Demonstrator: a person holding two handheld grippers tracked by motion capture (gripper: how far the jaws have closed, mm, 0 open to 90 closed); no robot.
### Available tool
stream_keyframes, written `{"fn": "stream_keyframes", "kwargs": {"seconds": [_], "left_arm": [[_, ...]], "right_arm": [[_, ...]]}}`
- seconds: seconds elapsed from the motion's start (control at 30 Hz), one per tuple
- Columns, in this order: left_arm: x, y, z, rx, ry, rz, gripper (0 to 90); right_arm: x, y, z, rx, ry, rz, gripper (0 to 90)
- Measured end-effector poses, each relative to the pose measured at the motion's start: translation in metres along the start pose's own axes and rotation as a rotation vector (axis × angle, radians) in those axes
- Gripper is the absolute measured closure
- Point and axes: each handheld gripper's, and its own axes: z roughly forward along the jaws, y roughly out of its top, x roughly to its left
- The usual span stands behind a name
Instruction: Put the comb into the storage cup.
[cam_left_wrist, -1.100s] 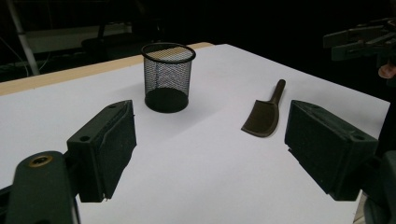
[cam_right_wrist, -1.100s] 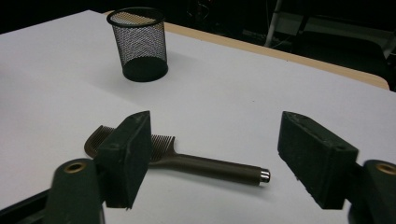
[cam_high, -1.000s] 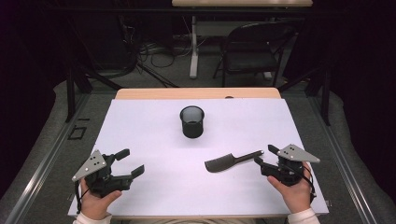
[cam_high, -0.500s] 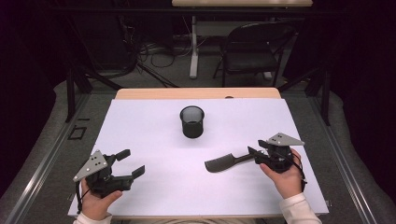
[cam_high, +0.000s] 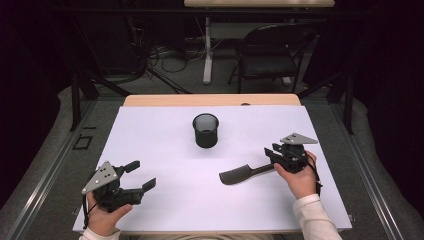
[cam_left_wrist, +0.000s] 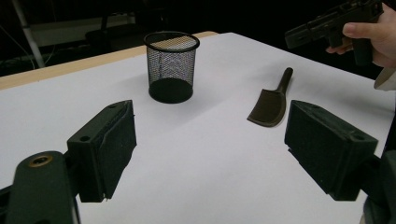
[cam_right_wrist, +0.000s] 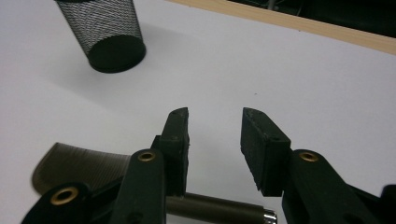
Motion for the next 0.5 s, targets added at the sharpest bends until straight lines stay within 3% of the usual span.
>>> {"fn": "stream_keyframes", "kwargs": {"seconds": [0.3,0.43,0.5], "left_arm": [[0.001,-0.001,0.0,0.01,-0.002,-0.001,16.8],[0.001,-0.001,0.001,0.011,-0.002,-0.002,16.8],[0.001,-0.001,0.001,0.014,-0.002,-0.001,16.7]], "right_arm": [[-0.003,-0.005,0.014,0.008,-0.03,0.016,67.3],[-0.004,-0.008,0.017,0.027,-0.038,0.011,73.2],[-0.007,-0.012,0.02,0.042,-0.039,0.022,81.1]]}}
